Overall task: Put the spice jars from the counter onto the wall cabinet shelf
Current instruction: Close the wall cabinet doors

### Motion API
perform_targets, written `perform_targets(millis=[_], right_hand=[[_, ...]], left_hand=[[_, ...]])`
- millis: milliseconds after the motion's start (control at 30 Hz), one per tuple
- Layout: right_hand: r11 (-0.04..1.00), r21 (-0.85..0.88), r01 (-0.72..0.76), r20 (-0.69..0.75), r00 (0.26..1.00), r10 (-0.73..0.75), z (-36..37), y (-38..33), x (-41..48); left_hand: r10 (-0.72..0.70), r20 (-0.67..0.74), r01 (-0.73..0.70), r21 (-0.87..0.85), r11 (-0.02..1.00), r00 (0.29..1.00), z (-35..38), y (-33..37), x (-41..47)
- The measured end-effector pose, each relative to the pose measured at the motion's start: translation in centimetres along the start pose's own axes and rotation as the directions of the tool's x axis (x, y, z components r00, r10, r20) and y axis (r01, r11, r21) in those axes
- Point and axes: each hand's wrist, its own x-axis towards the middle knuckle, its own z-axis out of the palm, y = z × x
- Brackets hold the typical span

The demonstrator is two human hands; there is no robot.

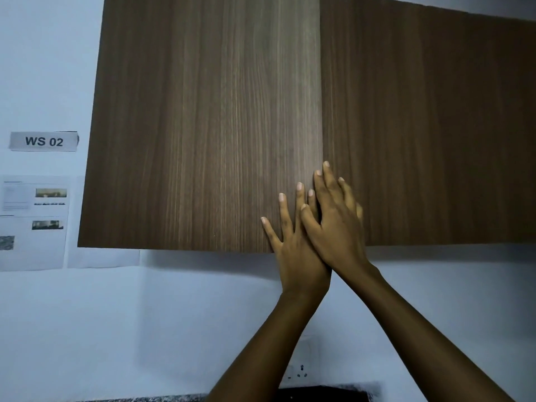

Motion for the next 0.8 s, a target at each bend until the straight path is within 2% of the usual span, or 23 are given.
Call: perform_targets(millis=[167,400,800], right_hand=[[1.000,-0.002,-0.001,0.030,1.000,0.001,1.9,2.0,0.9],[0.994,-0.106,0.025,0.102,0.995,-0.014,4.8,4.8,2.3],[0.991,-0.124,0.050,0.095,0.995,-0.038,8.8,7.3,3.4]], left_hand=[[-0.024,0.021,0.021,0.111,0.994,0.999,2.2,-0.4,0.9],[-0.038,0.021,0.033,0.201,0.979,0.999,5.1,-1.3,1.9],[-0.047,0.070,0.021,0.326,0.945,0.996,8.4,-3.0,3.0]])
